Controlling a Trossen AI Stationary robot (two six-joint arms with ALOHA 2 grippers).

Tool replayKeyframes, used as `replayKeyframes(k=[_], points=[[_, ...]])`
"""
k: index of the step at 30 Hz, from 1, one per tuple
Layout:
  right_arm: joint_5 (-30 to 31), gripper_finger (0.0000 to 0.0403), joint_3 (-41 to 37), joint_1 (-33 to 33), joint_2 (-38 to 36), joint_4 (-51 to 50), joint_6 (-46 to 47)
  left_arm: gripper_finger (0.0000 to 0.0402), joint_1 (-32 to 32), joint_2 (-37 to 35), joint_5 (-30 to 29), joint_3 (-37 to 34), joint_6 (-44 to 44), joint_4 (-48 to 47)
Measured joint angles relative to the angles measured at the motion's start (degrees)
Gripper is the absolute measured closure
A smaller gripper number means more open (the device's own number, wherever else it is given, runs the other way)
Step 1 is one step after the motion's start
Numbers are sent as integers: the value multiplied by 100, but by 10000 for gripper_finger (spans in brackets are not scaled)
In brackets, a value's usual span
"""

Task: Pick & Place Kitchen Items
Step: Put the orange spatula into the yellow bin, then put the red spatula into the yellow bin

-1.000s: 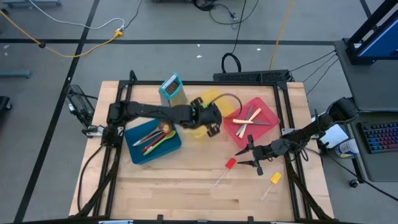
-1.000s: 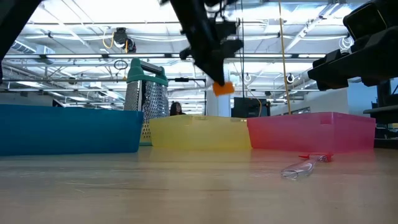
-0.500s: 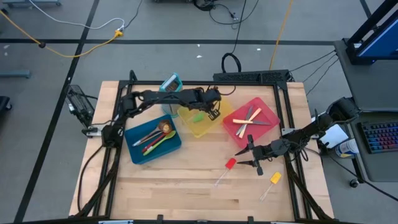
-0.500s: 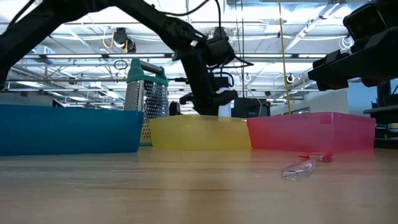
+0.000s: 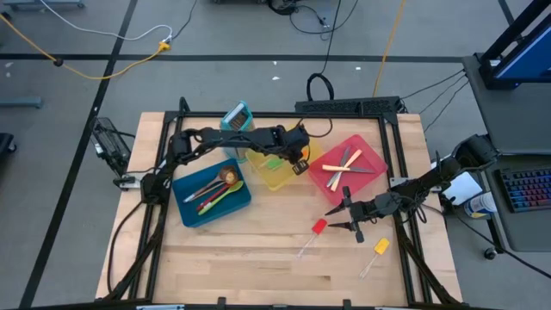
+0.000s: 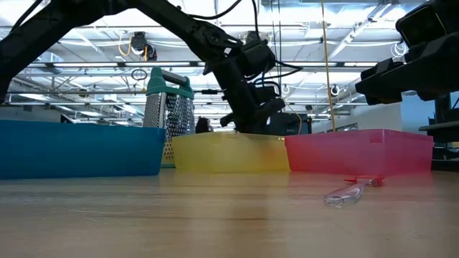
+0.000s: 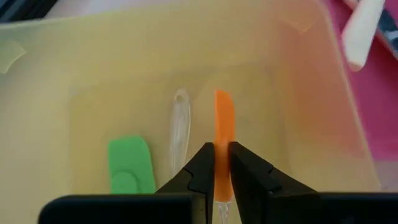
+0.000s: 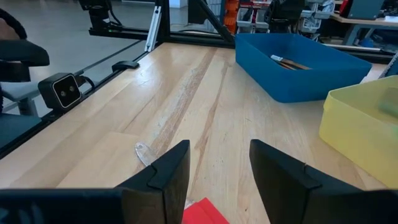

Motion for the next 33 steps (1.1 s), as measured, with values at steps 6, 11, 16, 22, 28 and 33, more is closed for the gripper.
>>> replayKeyframes(k=[6, 11, 16, 22, 28, 33], points=[[1, 243, 0, 0, 0, 0, 0, 355, 0, 0, -3, 0, -4, -84], [0, 243, 0, -2, 0, -2, -4, 355, 0, 0, -4, 0, 55, -94], [11, 243, 0, 0, 0, -1, -138, 354, 0, 0, -3, 0, 127, -96], [13, 243, 0, -2, 0, 0, -272, 333, 0, 0, 70, 0, 185, -103], [9, 243, 0, -2, 0, 37, -560, 266, -4, 0, -84, 0, 427, -103], [9, 243, 0, -2, 0, 119, -922, 236, -1, -89, -173, 0, 168, -152]])
